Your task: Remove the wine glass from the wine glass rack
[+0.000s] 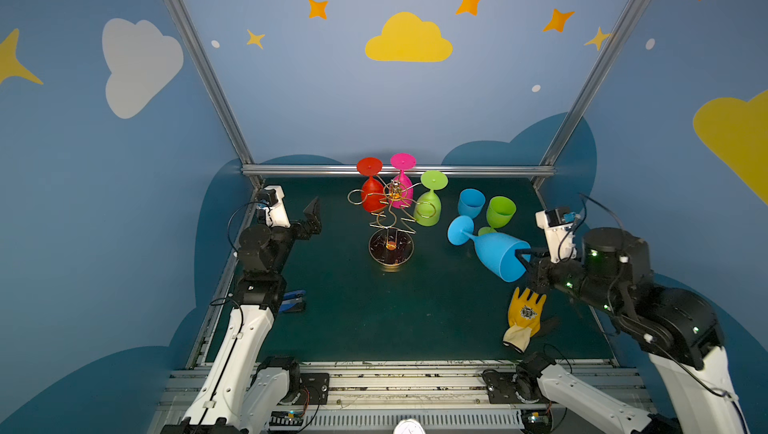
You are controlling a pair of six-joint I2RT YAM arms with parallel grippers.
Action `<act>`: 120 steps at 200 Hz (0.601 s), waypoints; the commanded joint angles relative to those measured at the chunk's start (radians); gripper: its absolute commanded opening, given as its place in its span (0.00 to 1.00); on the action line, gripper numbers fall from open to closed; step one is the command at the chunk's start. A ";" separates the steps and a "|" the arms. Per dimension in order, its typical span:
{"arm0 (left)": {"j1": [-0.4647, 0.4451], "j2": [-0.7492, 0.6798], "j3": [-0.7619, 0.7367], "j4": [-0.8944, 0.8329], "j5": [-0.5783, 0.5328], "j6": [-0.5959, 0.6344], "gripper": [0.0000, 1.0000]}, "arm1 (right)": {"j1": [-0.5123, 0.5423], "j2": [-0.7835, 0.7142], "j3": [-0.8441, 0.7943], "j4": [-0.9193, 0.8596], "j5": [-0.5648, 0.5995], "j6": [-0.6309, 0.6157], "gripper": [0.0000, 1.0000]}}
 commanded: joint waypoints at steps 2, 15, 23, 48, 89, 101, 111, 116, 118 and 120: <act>0.000 -0.017 -0.004 0.034 -0.024 0.013 0.97 | -0.006 -0.001 -0.056 -0.135 0.092 0.042 0.00; -0.006 -0.010 -0.008 0.036 -0.024 0.021 0.97 | -0.012 0.015 -0.070 -0.172 0.160 0.034 0.00; -0.009 -0.003 -0.007 0.033 -0.024 0.025 0.97 | -0.019 0.030 -0.075 -0.190 0.205 0.028 0.00; -0.014 0.001 -0.001 0.016 -0.048 0.048 0.97 | -0.077 0.085 -0.083 -0.202 0.306 -0.009 0.00; -0.015 -0.051 0.006 -0.007 -0.078 0.106 0.98 | -0.275 0.171 -0.066 -0.161 0.233 -0.130 0.00; -0.017 -0.060 0.001 -0.006 -0.084 0.109 0.98 | -0.361 0.205 -0.061 -0.139 0.195 -0.176 0.00; -0.021 -0.061 -0.003 -0.001 -0.094 0.117 0.98 | -0.431 0.239 -0.056 -0.117 0.148 -0.206 0.00; -0.022 -0.061 -0.004 0.000 -0.100 0.120 0.98 | -0.464 0.255 -0.055 -0.105 0.124 -0.217 0.00; -0.023 -0.061 -0.004 0.001 -0.103 0.121 0.99 | -0.478 0.260 -0.054 -0.099 0.117 -0.219 0.00; -0.024 -0.061 -0.004 -0.001 -0.105 0.123 0.98 | -0.486 0.266 -0.054 -0.094 0.113 -0.220 0.00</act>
